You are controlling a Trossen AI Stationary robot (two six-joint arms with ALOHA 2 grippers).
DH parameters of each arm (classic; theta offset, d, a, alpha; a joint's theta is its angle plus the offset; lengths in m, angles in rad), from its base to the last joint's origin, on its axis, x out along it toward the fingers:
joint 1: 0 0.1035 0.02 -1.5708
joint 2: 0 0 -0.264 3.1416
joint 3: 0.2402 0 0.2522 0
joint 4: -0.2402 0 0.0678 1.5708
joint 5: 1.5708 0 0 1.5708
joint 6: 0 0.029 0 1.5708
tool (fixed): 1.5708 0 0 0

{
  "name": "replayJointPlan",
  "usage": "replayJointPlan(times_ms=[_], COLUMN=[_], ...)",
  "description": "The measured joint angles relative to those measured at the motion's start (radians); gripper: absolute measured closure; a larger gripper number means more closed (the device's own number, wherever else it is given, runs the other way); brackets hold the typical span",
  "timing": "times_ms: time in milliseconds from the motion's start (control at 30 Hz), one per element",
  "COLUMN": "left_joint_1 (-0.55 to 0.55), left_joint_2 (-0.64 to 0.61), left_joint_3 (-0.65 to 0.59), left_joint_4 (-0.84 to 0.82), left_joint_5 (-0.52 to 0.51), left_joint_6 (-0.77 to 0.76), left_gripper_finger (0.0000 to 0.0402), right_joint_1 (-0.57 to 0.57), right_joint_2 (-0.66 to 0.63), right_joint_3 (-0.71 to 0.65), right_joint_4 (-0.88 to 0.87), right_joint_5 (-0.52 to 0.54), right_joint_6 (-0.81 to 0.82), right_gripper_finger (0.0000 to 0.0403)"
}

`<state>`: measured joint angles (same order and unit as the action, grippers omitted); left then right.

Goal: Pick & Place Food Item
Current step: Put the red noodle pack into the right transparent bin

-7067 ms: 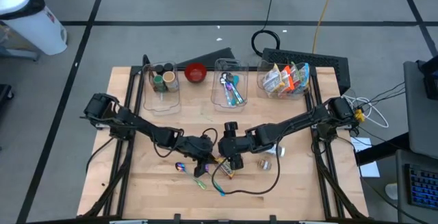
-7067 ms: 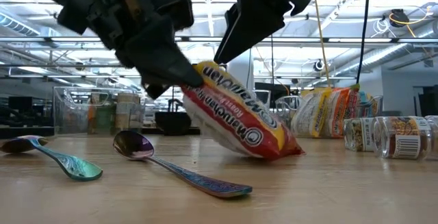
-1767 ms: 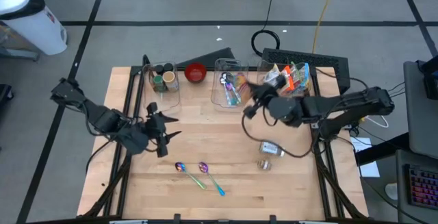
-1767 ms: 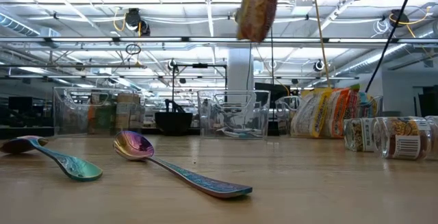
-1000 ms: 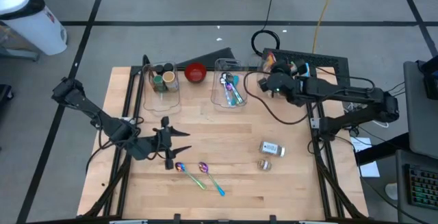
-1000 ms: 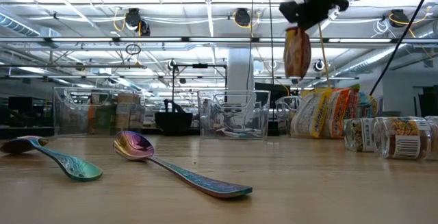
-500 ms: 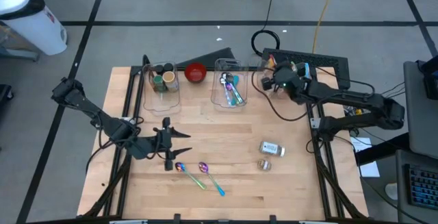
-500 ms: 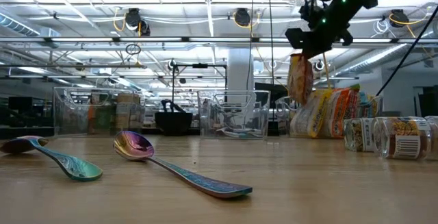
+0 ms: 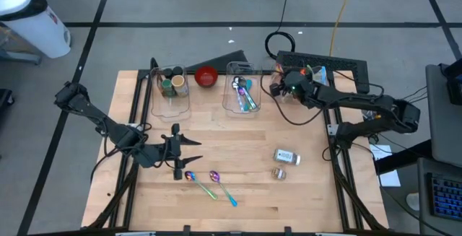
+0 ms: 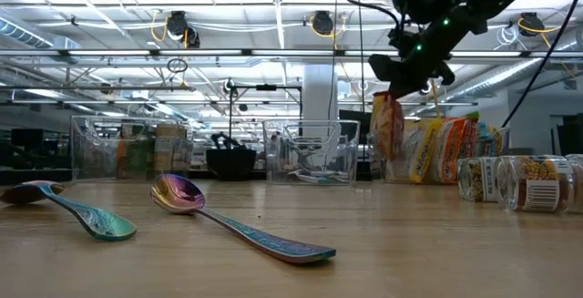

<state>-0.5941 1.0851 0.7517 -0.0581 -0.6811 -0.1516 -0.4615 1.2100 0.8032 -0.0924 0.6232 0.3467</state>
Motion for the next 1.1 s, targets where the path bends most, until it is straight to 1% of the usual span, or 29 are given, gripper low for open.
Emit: replayJointPlan(times_ms=[67, 233, 467, 600, 767, 1100], left_joint_1=[0.0, 0.0, 0.0, 0.0, 0.0, 0.002], left_joint_2=[0.0, 0.0, 0.0, 0.0, 0.0, 0.0], left_joint_3=[0.0, 0.0, 0.0, 0.0, 0.0, 0.0], left_joint_4=[0.0, -0.001, -0.026, -0.027, -0.027, -0.021], left_joint_5=[0.0, 0.001, 0.001, 0.0, 0.0, 0.0], left_joint_6=[0.0, 0.0, -0.008, -0.011, -0.011, -0.011], left_gripper_finger=[0.0192, 0.0192, 0.0192, 0.0192, 0.0192, 0.0192], right_joint_1=[-0.002, -0.027, -0.056, -0.071, -0.083, -0.081], right_joint_2=[0.017, 0.079, 0.148, 0.158, 0.156, 0.156], right_joint_3=[0.0, 0.0, 0.0, 0.001, 0.002, 0.002], right_joint_4=[0.028, 0.052, 0.03, -0.032, -0.111, -0.11], right_joint_5=[-0.009, -0.077, -0.075, -0.067, -0.067, -0.079], right_joint_6=[0.001, 0.02, 0.066, 0.106, 0.112, 0.108], right_gripper_finger=[0.0403, 0.0403, 0.0403, 0.0403, 0.0403, 0.0402])
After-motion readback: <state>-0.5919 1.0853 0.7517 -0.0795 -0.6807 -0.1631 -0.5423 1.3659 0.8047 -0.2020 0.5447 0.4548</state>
